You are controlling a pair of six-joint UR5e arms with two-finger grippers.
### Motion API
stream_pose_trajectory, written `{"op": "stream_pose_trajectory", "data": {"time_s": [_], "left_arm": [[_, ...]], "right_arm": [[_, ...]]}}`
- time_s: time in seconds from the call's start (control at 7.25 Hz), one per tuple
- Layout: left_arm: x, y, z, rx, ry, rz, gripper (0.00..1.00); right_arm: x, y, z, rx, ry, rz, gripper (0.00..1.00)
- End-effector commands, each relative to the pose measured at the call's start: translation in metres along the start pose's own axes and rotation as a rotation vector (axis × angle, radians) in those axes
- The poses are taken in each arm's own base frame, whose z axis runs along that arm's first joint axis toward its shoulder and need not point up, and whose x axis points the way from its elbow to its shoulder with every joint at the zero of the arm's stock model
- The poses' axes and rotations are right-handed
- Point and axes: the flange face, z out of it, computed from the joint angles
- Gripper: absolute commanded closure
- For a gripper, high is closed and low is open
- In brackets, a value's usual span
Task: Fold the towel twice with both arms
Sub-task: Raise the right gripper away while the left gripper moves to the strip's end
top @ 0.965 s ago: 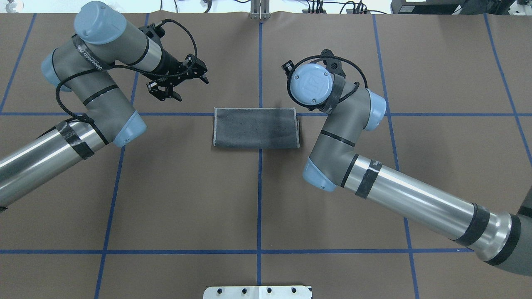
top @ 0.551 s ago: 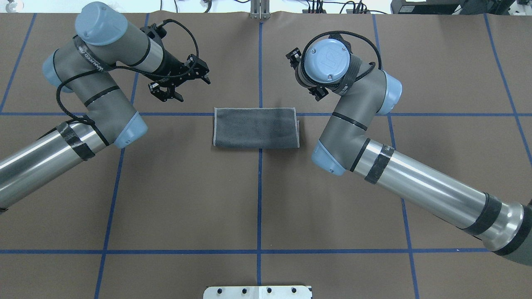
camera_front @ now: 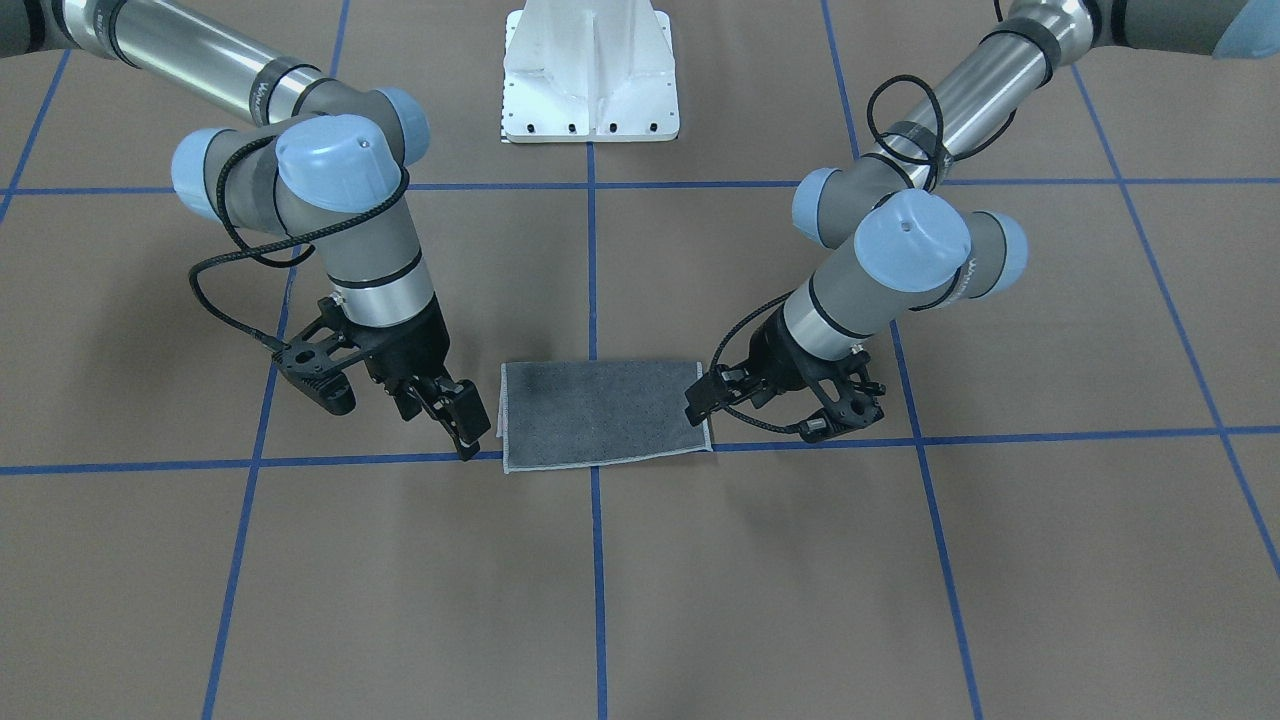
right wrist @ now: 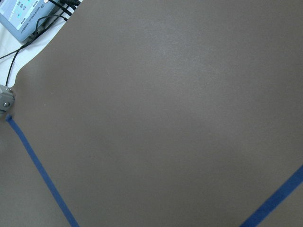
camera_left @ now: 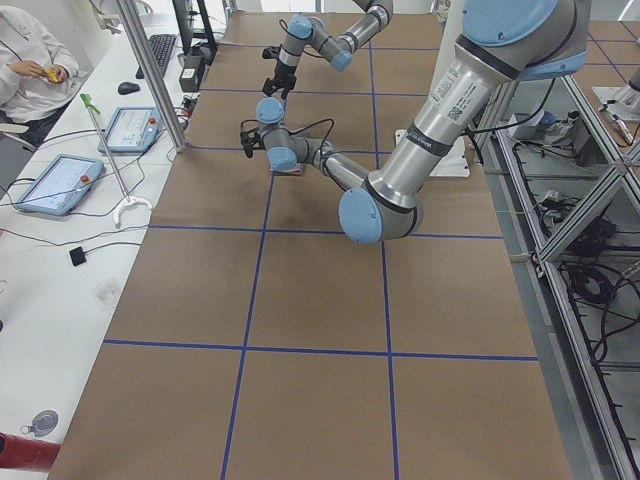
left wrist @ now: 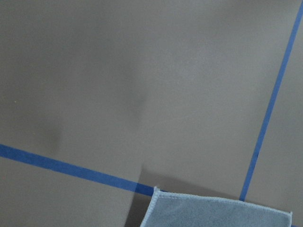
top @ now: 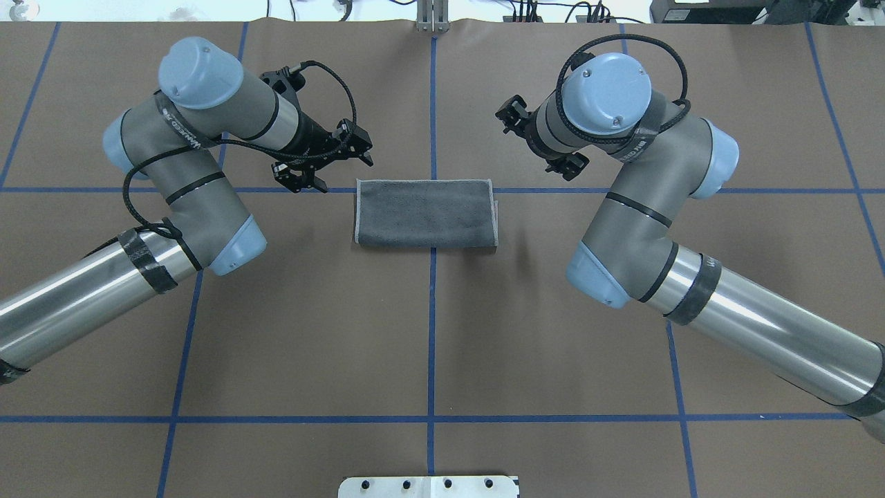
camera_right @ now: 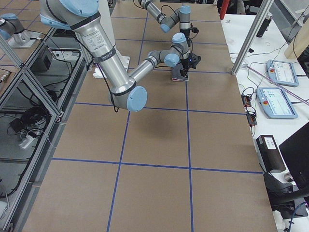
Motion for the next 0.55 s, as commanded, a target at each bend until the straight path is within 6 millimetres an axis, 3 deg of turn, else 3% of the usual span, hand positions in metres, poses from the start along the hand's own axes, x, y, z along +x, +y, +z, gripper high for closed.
{"op": "stream_pose_trajectory", "data": {"time_s": [0.0,0.14,0.28,0.41], "left_arm": [[0.005,0.023,0.011,-0.014,0.027,0.038,0.01],[-0.015,0.028,0.016,-0.022,0.045,0.055,0.01],[-0.036,0.028,0.018,-0.025,0.056,0.062,0.01],[-0.04,0.032,0.022,-0.032,0.057,0.066,0.01]], "right_arm": [[0.031,-0.01,-0.03,-0.04,0.023,-0.183,0.01],[0.049,-0.014,-0.036,-0.046,0.024,-0.264,0.01],[0.053,-0.017,-0.041,-0.061,0.02,-0.28,0.01],[0.054,-0.021,-0.046,-0.079,0.014,-0.283,0.01]]}}
